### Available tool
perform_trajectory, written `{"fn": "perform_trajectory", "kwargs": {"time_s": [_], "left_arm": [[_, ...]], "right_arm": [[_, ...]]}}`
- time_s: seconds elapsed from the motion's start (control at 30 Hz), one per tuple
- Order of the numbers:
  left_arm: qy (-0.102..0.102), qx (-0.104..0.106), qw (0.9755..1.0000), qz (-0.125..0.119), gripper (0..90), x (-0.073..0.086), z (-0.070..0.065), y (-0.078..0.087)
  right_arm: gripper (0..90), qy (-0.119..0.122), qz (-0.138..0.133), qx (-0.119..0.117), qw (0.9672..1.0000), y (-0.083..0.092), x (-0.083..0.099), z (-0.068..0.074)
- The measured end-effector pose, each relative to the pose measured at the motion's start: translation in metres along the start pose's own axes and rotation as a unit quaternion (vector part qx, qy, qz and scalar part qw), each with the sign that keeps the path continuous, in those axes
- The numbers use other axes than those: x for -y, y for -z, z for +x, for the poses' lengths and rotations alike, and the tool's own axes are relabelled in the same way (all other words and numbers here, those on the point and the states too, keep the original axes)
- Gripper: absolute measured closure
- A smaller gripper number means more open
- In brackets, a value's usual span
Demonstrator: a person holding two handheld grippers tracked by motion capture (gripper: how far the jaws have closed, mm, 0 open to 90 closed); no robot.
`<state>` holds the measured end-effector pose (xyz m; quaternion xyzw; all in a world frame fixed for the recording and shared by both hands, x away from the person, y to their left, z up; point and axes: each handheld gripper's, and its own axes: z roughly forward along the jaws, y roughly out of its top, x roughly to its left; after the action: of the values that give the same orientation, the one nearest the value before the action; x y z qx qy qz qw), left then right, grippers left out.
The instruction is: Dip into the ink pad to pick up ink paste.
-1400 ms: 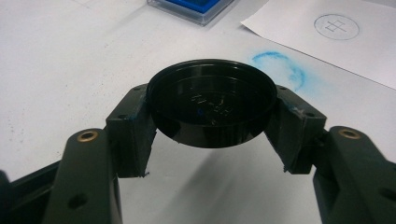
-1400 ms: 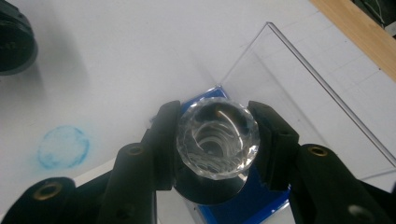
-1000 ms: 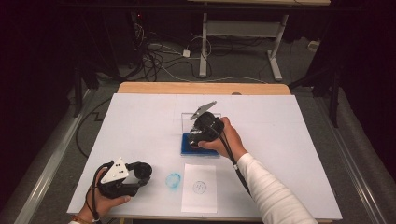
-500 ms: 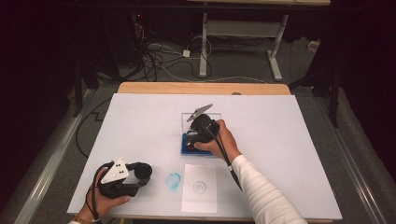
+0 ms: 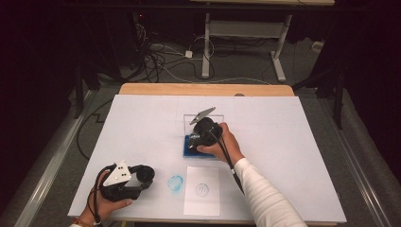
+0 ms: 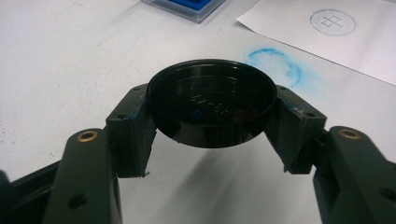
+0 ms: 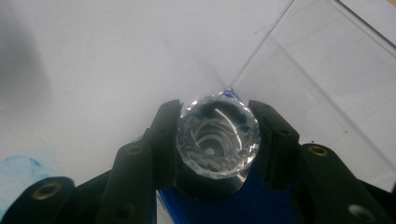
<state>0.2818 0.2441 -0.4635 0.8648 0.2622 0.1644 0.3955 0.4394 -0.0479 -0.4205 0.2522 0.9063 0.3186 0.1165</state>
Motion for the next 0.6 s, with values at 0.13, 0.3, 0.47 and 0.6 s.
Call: {"fn": "perform_trajectory", "kwargs": {"time_s": [0.13, 0.3, 0.47, 0.6], "left_arm": [[-0.001, 0.000, 1.0000, 0.000, 36.7, 0.000, -0.001, 0.000], [-0.001, -0.003, 1.0000, -0.005, 36.8, 0.000, -0.001, 0.002], [-0.002, -0.002, 1.0000, -0.004, 36.8, 0.000, -0.002, 0.003], [-0.002, -0.002, 1.0000, -0.004, 36.7, 0.001, -0.002, 0.003]], "right_arm": [[57.2, 0.003, 0.002, 0.007, 1.0000, 0.000, 0.000, 0.003], [57.1, 0.001, -0.005, 0.011, 0.9999, 0.001, 0.003, 0.004], [57.0, -0.029, -0.017, -0.016, 0.9993, 0.001, 0.008, -0.006], [57.0, -0.037, -0.022, -0.021, 0.9988, 0.002, 0.011, -0.008]]}}
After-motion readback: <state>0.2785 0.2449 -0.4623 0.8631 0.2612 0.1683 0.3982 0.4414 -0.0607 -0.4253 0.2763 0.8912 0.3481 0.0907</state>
